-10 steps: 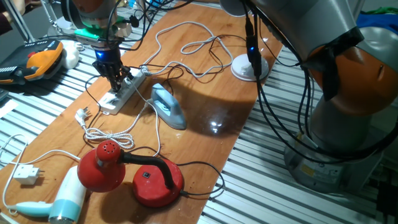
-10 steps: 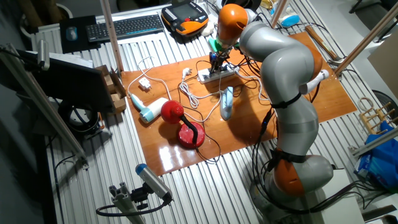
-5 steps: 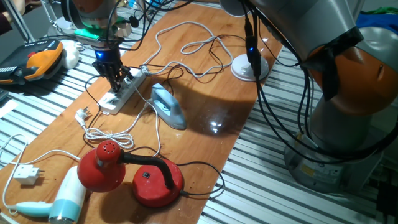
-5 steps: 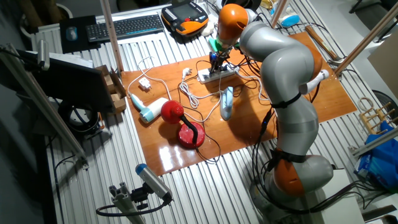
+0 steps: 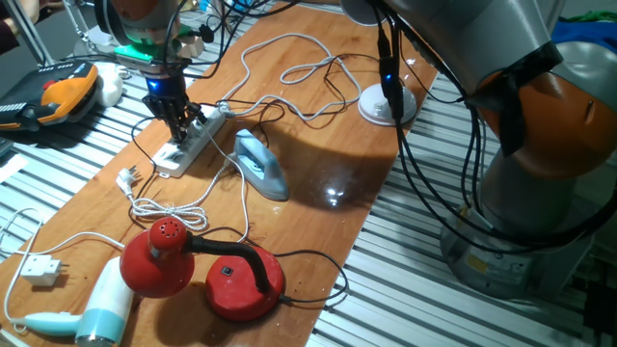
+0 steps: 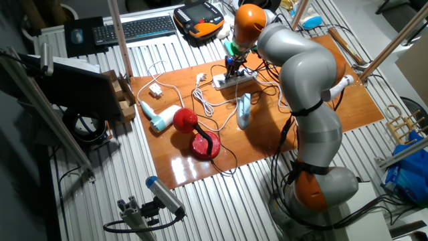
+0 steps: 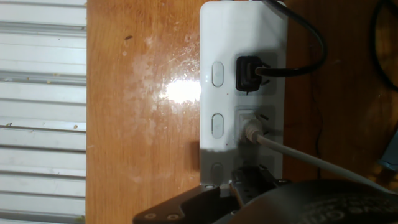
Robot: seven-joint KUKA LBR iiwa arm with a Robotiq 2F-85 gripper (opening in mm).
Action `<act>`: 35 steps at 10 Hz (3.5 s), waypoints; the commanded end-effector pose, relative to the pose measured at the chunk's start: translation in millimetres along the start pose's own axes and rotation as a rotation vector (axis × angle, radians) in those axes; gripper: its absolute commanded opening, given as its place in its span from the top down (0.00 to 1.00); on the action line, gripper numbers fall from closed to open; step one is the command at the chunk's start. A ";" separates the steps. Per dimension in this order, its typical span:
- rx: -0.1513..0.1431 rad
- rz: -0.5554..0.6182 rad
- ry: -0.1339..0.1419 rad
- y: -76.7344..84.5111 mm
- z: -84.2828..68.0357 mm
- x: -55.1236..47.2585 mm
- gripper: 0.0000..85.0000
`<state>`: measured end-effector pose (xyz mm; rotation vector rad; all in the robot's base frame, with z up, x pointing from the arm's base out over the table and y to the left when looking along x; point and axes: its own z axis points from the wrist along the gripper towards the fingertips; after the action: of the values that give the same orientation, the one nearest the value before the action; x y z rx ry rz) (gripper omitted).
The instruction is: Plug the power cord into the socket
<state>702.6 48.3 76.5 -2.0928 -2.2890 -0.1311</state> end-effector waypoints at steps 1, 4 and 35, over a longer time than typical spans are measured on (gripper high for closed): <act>0.000 0.001 0.000 0.0 0.8 -0.3 1.00; 0.000 0.003 0.000 -0.1 1.2 -0.3 1.00; 0.037 0.003 -0.085 -5.1 5.7 -1.7 1.00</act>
<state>697.6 46.5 70.0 -2.1238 -2.3156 -0.0017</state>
